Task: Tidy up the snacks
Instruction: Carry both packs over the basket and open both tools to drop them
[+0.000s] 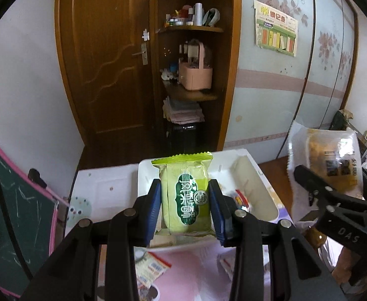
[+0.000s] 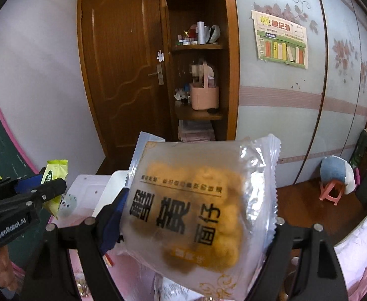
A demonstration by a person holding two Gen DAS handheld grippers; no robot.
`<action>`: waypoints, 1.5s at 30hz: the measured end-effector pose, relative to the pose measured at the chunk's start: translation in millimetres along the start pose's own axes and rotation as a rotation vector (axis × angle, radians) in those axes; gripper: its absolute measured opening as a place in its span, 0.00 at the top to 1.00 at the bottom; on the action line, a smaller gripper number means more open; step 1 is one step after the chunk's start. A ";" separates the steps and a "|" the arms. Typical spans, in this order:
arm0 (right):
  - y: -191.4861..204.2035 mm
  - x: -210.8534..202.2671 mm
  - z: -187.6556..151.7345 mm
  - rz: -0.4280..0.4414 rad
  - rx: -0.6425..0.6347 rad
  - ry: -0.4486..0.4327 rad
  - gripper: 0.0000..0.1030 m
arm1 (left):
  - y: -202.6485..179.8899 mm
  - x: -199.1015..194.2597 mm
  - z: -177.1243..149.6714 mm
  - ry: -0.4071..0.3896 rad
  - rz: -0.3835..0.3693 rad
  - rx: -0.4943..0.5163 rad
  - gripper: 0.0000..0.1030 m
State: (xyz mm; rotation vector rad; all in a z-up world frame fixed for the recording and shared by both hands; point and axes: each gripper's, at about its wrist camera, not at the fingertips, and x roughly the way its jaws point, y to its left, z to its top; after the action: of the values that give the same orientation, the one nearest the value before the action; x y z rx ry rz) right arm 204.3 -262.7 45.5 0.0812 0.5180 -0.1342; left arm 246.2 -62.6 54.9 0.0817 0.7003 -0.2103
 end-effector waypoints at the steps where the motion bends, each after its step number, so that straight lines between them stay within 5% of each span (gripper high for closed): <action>1: -0.7 5.9 4.2 0.003 0.008 0.007 0.18 | -2.0 2.1 4.0 0.000 -0.003 -0.001 0.65; 15: -1.4 121.3 -6.6 -0.011 0.031 0.230 0.17 | 3.6 120.1 8.3 0.138 0.020 -0.034 0.65; 16: -0.8 127.0 -9.5 -0.003 0.029 0.240 0.16 | 4.6 128.5 6.1 0.152 0.025 -0.037 0.62; 19: -0.9 147.3 -20.6 0.009 0.024 0.277 0.15 | 9.4 154.9 -2.2 0.205 0.044 -0.047 0.20; 22: -8.0 158.9 -30.0 0.035 0.078 0.307 0.15 | 16.5 165.6 -11.3 0.221 0.059 -0.073 0.17; 26: -14.1 158.6 -33.0 0.092 0.143 0.329 0.14 | 25.3 168.3 -25.5 0.249 0.059 -0.084 0.17; 45: -38.3 79.4 -47.7 -0.004 0.061 0.255 0.12 | 6.5 98.7 -48.0 0.212 0.020 -0.026 0.17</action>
State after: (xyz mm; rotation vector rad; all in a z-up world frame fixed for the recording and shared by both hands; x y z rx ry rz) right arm 243.7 -303.7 -37.0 0.1585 0.7687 -0.1444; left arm 290.9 -65.5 -45.6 0.0865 0.9126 -0.1751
